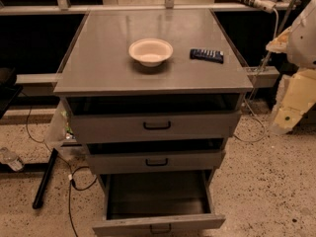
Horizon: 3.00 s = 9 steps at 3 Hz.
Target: Close bottom drawer
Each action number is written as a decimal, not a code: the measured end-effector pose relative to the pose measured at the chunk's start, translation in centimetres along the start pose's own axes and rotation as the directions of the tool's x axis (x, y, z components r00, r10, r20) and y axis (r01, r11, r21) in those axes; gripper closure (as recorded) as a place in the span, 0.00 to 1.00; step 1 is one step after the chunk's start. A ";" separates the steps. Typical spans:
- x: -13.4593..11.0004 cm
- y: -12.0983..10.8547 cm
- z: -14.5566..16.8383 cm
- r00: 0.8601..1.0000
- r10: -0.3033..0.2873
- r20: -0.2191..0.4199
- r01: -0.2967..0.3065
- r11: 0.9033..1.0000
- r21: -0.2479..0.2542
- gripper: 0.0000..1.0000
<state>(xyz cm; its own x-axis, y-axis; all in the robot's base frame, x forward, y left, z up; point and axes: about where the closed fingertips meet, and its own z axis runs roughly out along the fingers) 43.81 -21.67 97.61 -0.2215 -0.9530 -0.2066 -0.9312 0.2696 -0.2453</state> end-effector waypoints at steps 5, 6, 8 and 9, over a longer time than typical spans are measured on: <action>4.3 5.8 12.6 0.984 -0.071 0.166 0.078 0.996 -0.039 0.42; 4.8 7.4 17.0 0.962 -0.091 0.258 0.104 0.994 -0.039 0.65; 4.7 7.4 17.0 0.959 -0.107 0.261 0.118 0.993 -0.029 1.00; 4.7 7.5 17.1 0.960 -0.106 0.260 0.118 0.993 -0.031 1.00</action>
Offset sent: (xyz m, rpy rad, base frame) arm -0.0101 -0.0067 -0.0548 0.0108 0.0468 0.0258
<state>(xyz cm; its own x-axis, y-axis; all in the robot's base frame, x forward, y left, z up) 40.78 -21.77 78.65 -0.0387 -0.9073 -0.4187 -0.9593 0.1510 -0.2385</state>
